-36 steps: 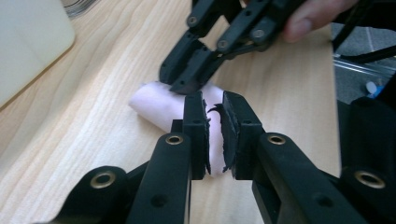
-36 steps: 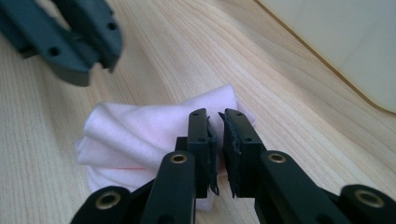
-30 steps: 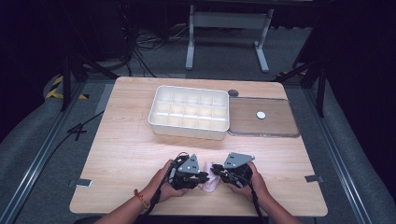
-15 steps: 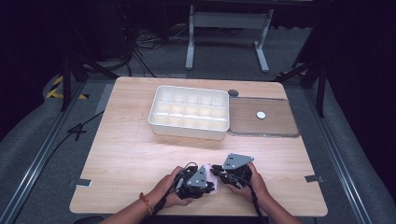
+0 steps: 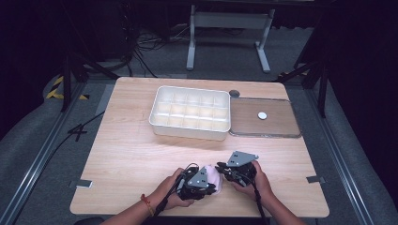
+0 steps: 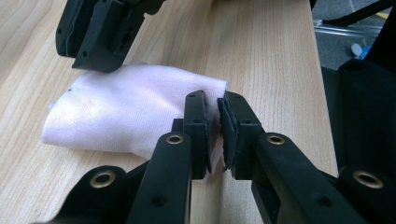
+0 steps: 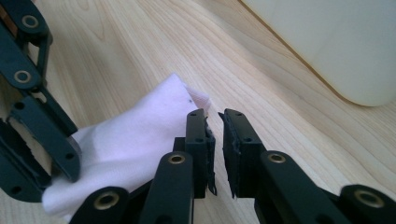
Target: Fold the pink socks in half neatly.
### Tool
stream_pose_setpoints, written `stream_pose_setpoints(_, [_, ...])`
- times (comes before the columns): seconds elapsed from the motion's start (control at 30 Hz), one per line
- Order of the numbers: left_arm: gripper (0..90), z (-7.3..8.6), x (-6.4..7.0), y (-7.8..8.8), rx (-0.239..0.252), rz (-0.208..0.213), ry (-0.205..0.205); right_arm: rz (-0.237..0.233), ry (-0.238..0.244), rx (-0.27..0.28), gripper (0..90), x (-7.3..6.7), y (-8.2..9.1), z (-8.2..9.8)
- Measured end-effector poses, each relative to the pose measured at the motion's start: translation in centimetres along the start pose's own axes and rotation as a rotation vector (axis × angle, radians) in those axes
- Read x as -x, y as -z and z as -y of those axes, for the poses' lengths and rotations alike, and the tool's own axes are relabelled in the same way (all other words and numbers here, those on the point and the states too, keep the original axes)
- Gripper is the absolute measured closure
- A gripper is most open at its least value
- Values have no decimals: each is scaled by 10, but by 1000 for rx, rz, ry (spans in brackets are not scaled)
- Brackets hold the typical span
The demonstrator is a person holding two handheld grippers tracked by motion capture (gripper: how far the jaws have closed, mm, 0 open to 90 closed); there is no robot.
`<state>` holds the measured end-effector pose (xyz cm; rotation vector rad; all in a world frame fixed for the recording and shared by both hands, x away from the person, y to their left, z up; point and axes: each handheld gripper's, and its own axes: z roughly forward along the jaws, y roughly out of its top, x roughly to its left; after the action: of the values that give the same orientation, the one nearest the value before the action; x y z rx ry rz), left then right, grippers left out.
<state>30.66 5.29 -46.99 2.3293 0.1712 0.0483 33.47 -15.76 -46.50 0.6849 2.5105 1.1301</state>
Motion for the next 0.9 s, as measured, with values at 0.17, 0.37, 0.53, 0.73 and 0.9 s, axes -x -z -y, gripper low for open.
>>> stream_pose_setpoints(0.17, [808,0,0,0,-3,2,-4,26,-12,-3,809,4,4,0])
stream_pose_setpoints(0.37, [808,1,-2,-1,11,11,15,-9,-34,82,803,1,20,-9])
stream_pose_setpoints(0.53, [808,1,-2,-1,9,8,16,-91,-2,64,789,-16,16,-8])
stream_pose_setpoints(0.73, [809,1,-2,-1,12,15,28,-103,-3,0,779,-19,5,1])
stream_pose_setpoints(0.9, [809,2,-2,-1,15,17,28,-82,-13,-9,760,-12,9,4])
